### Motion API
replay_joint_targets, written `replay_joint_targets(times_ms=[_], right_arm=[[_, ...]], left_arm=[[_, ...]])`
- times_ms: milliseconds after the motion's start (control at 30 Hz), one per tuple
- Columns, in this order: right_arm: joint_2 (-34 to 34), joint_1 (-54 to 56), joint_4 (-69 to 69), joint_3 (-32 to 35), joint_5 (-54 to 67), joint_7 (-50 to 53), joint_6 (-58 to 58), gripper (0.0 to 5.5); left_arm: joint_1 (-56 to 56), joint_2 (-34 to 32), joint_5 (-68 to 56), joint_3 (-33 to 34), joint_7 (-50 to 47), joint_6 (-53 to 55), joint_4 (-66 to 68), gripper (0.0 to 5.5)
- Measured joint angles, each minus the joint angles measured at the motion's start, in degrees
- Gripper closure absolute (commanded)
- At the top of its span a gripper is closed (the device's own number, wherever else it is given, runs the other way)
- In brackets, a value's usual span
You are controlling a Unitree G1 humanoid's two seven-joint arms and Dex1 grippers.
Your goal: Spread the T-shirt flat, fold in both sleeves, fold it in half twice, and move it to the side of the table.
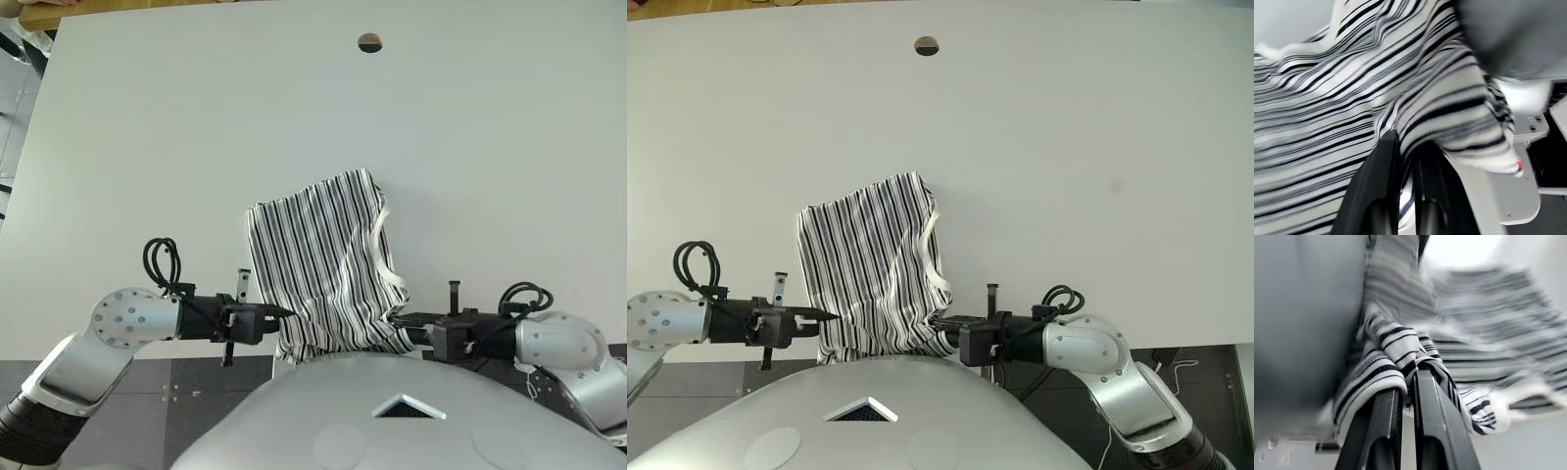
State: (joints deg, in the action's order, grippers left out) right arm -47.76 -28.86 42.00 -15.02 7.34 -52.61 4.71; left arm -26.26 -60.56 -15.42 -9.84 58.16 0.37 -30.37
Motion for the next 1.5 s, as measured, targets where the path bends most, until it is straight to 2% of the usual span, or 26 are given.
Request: replay_joint_targets(times_ms=[100,200,400,433,600,667,733,833,1067,1267,1400,1500], right_arm=[[4.2,6.0,1.2,2.3,6.4,3.7,6.1,5.37],[6.8,10.3,-0.9,2.4,6.9,6.5,10.0,5.37],[15.0,26.0,-15.1,-3.2,4.9,11.1,21.8,5.37],[16.2,28.2,-18.2,-3.7,4.3,11.7,23.0,4.99],[20.7,35.8,-32.0,-4.6,2.2,12.7,24.7,4.19],[22.3,36.9,-34.3,-4.3,2.3,12.9,25.5,3.82],[23.3,37.2,-35.2,-4.1,2.5,13.4,25.7,3.78],[25.3,37.2,-35.7,-2.0,4.3,14.0,27.6,3.78],[29.4,39.1,-36.0,7.3,13.5,15.9,36.9,3.78],[32.9,44.9,-46.5,16.2,15.8,24.8,40.9,3.78],[33.2,45.0,-49.4,16.6,14.6,27.4,40.9,3.78],[33.1,44.7,-48.7,15.7,12.4,28.1,38.7,3.78]], left_arm=[[7.3,4.1,-2.6,1.4,-4.1,10.2,1.8,5.33],[10.2,5.9,-3.9,2.3,-5.9,15.8,3.3,5.33],[14.1,8.7,-4.4,3.2,-8.0,24.2,8.6,5.33],[14.7,9.1,-4.2,3.3,-8.5,24.8,9.4,4.95],[17.6,11.4,-2.8,3.6,-11.7,28.5,13.5,4.28],[18.5,12.6,-2.4,3.7,-12.5,29.6,14.0,4.25],[19.7,14.1,-2.4,4.0,-13.9,31.8,14.3,4.25],[21.7,17.1,-4.0,5.3,-16.0,35.9,14.8,4.25],[26.8,22.4,-7.1,10.2,-20.8,44.1,19.3,4.25],[30.3,26.7,-10.7,15.4,-25.0,49.6,21.9,4.25],[32.1,28.1,-10.6,16.9,-27.7,49.8,24.6,4.25],[31.9,28.7,-8.4,17.0,-28.3,44.0,24.9,4.25]])
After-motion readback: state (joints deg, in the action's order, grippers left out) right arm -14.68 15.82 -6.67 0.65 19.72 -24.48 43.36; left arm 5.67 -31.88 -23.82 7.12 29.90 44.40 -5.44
